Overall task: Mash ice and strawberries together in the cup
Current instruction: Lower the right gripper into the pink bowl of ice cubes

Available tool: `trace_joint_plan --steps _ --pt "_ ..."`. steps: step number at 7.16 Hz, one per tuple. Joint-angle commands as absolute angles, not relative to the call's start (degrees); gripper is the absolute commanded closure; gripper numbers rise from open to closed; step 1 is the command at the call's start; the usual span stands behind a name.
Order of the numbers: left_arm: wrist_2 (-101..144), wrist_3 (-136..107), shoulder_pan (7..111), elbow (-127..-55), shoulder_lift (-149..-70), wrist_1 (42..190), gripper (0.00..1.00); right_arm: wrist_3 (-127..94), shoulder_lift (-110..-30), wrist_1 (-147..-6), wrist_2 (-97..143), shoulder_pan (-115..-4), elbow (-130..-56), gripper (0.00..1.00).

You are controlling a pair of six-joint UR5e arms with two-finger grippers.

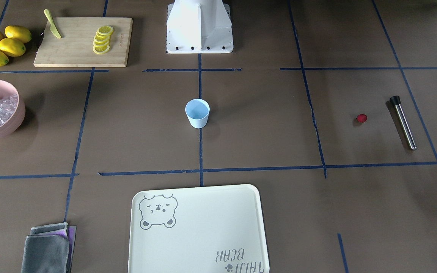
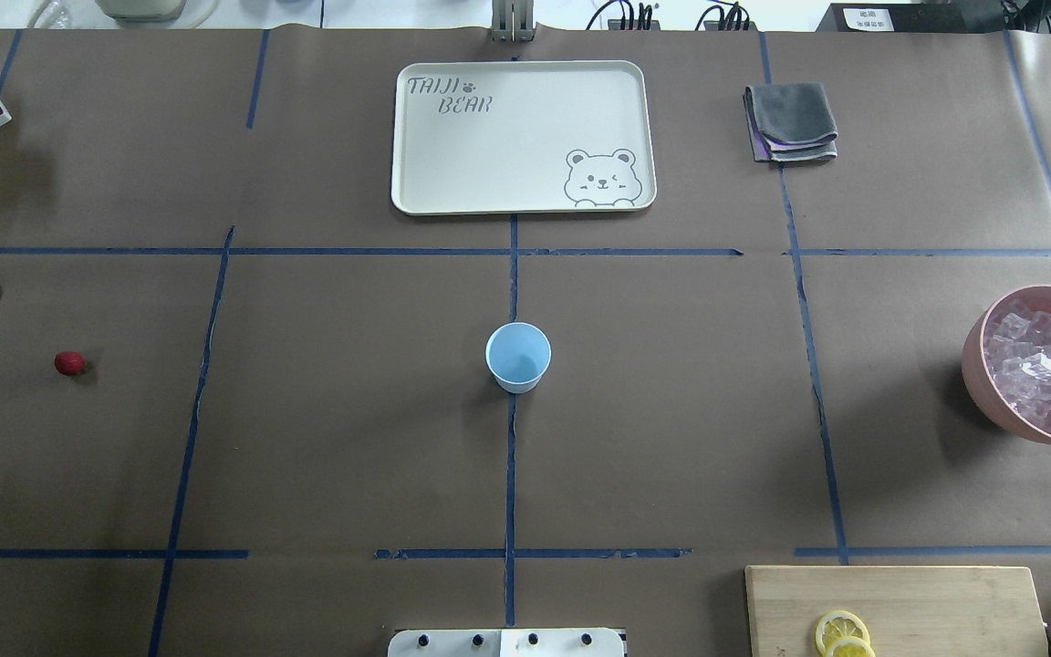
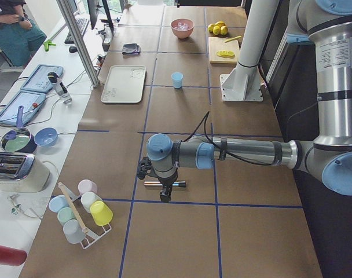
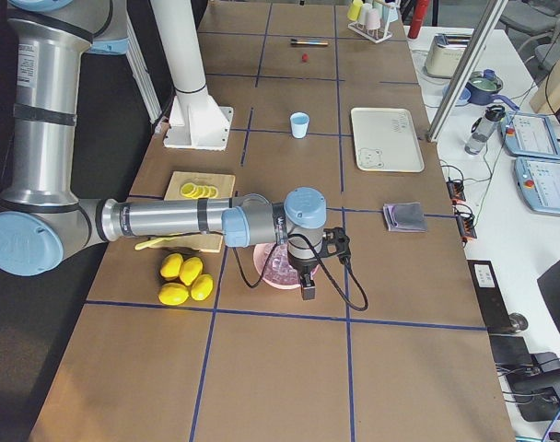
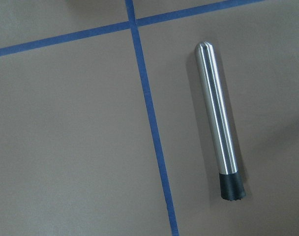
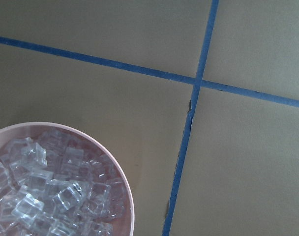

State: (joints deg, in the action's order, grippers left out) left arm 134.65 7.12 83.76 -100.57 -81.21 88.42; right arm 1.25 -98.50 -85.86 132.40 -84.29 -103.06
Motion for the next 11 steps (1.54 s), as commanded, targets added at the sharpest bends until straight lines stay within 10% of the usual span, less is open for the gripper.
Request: trace_joint_plan --steps 1,11 --pt "134.65 7.03 83.76 -100.37 -81.30 88.85 0.00 1.14 -98.53 -85.87 132.45 -84.29 -103.27 0.00" --pt "134.65 6.77 83.76 -99.76 -81.30 88.86 0.00 -31.29 -101.07 -68.11 124.91 -65.49 -104.68 0.04"
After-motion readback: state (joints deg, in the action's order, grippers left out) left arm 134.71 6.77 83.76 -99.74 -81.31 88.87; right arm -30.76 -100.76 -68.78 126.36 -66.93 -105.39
